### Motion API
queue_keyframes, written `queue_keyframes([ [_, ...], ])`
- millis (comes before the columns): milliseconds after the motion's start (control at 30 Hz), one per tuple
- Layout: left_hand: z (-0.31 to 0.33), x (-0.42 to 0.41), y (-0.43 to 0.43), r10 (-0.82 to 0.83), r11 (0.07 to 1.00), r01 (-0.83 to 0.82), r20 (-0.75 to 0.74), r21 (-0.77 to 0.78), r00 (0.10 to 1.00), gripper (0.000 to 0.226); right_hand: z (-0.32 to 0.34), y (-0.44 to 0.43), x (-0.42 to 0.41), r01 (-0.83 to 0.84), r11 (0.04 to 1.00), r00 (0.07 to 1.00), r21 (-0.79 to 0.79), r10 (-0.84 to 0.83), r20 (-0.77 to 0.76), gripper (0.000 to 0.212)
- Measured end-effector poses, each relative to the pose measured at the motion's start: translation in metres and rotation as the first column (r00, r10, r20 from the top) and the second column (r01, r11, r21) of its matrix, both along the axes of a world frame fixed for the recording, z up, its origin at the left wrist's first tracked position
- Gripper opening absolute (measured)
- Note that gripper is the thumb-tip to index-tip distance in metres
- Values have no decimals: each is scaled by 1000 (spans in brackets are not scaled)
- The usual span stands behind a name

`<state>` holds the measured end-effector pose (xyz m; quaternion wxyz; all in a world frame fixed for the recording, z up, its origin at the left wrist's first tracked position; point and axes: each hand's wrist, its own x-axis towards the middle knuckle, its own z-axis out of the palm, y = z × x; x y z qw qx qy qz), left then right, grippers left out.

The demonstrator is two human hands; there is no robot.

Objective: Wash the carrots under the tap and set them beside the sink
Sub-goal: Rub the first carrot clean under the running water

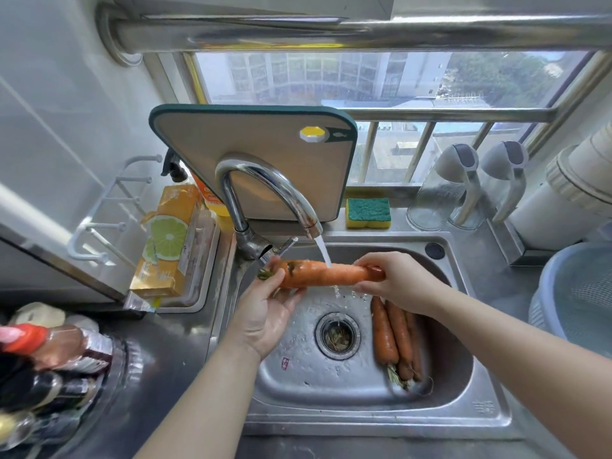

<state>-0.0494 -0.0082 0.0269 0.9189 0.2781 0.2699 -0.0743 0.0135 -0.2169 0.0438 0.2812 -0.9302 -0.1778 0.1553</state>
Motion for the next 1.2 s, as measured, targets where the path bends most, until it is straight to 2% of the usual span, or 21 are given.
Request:
queue_keyframes([
  [200,1,1,19,92,995,-94,49,39,995,22,-6,25,-11,16,999,998,34,-14,-57,32],
  [367,-1,11,-10,0,998,-1,17,64,1000,14,-3,-8,-20,81,997,993,-21,-82,-83,30],
  [567,-5,19,-48,-150,984,156,-81,81,985,12,31,-52,-22,140,983,989,-122,-145,-35,25],
  [767,0,21,-43,-135,981,138,-28,139,990,21,40,-51,-10,135,982,991,-136,-136,4,25],
  [833,3,20,-36,-184,947,179,-6,268,983,17,36,-46,-6,125,983,992,-132,-126,-1,26],
  [933,3,20,-29,-281,826,245,-5,507,960,16,28,-38,-3,94,988,995,-125,-98,-29,27],
  [1133,6,18,-16,-426,718,300,55,628,903,38,20,-35,1,45,993,996,-113,-53,-66,31],
  [1200,6,18,-16,-426,693,283,61,663,902,38,20,-35,3,46,995,996,-92,-52,-66,31],
])
